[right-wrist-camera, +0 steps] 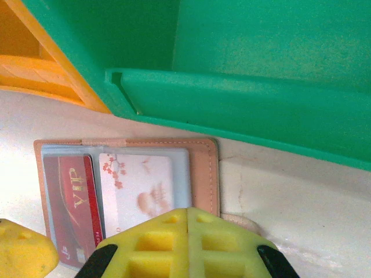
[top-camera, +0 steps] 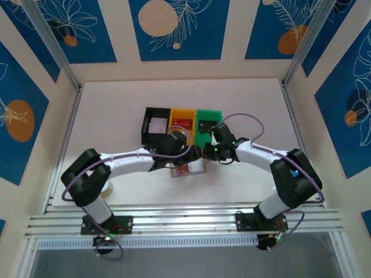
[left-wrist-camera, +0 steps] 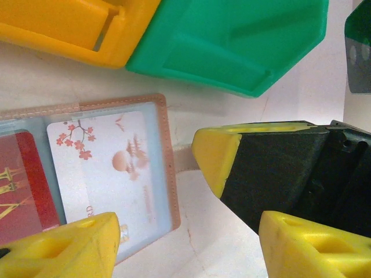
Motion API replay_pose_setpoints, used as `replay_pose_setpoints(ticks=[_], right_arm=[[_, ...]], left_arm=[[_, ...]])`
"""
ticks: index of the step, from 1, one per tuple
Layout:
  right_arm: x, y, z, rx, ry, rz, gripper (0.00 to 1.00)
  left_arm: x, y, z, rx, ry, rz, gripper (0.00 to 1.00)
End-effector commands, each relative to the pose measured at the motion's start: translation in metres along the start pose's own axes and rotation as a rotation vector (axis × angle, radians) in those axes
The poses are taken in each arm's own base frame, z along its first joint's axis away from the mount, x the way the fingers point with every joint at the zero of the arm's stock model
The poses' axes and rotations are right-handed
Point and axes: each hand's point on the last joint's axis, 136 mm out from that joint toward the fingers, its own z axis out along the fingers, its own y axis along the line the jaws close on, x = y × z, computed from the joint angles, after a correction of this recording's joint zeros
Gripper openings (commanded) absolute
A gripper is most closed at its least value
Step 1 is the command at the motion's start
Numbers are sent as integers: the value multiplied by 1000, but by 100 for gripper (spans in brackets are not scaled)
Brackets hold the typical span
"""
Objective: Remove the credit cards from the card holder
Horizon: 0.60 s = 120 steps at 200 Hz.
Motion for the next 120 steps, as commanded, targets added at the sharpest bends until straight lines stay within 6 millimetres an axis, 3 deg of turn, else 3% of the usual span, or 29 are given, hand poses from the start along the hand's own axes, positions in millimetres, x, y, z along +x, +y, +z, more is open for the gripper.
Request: replay_pose_setpoints(ticks=[1,120], right_arm=[[3,33,-6,-135,2,-35,0],[16,61,3,-279,77,-77,0]], left_arm=[[-4,-62,-5,203,-22,41,65],[6,-16,-3,103,-46,55,65]])
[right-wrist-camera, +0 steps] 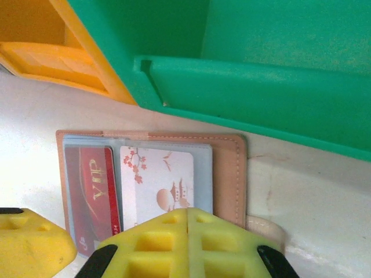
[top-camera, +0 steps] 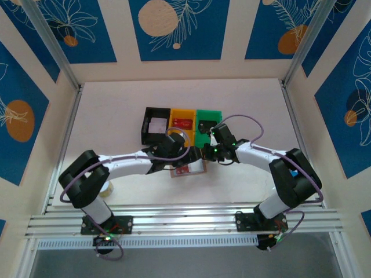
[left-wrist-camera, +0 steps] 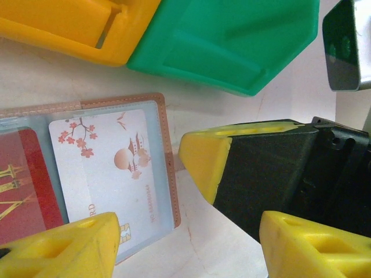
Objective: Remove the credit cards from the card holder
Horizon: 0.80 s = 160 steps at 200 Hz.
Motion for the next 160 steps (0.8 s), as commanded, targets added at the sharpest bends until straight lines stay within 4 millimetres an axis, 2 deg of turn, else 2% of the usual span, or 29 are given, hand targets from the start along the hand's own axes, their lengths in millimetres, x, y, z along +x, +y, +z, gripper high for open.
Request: replay_pose_setpoints(ticks=[1,39,75,117,160], right_arm=[[11,49,3,-194,59,-70,0],[13,49,6,-187,66,-71,0],[12,48,6,-181,61,-68,0],[8,41,2,-148,33,-55,0],[7,39,1,-144,25,-48,0]], left_arm=[[4,-21,1,77,-23,48,65],[5,-16,6,79,-29,50,64],[6,-1,7,46,-46,47,61],[3,17,-2,-11,-94,59,57],[5,20,-11,-20,-96,86,56]])
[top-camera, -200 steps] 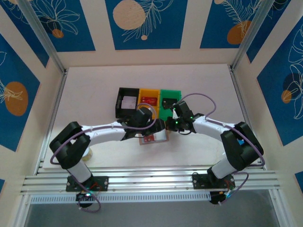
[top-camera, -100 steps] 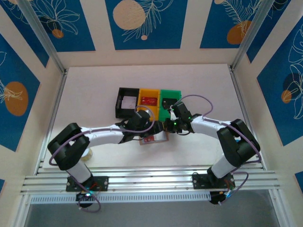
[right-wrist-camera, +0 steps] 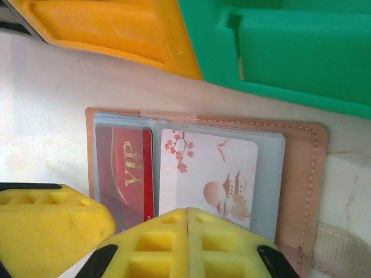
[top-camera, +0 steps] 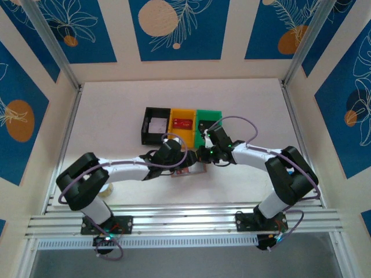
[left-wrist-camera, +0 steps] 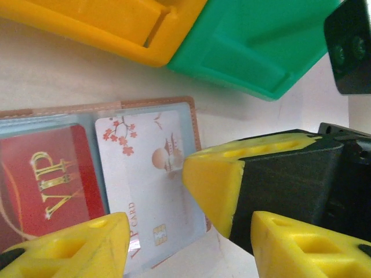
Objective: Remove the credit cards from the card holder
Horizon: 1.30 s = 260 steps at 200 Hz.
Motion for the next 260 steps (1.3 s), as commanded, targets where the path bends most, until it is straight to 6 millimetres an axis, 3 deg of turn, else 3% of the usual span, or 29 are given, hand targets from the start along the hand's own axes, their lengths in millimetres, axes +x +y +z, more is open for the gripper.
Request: replay_pose_setpoints(ticks=[1,121,198,260], right_arm=[[-5,20,-8,-74,-20,-17,0],[-13,7,-19,-29,-89,5,0],[-10,-1,-8,3,-39,38,0],[-8,-4,-4,7,-13,57,0]], left_arm=[[1,-2,-8,-3,-19,54,56],[-1,24,-26,-201,3,105,47],[-4,11,-12,-191,25,96,41],[-2,15,0,-212,42,93,36]])
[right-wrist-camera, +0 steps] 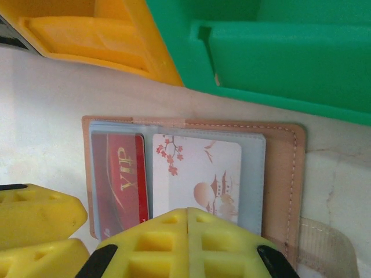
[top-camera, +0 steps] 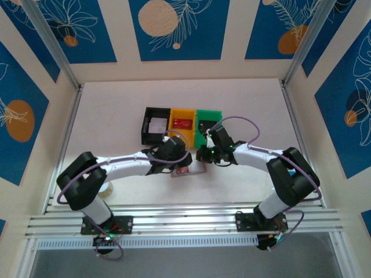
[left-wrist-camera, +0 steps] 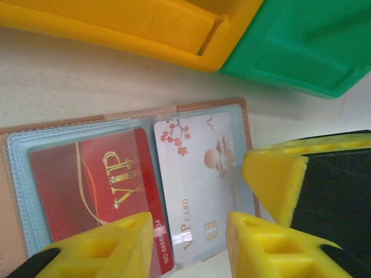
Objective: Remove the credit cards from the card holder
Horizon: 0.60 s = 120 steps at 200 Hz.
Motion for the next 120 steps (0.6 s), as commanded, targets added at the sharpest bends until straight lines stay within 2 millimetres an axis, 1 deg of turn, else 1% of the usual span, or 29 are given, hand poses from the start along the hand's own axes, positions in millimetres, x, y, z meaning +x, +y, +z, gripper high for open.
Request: replay_pose_setpoints(ticks=[1,120], right_arm=[[-5,4,-1,-5,8,19,0],[-3,3,5,-4,35,34,0]], left_arm=[[3,-6,4,-6,18,13,36],[2,-11,19,14,21,6,31]])
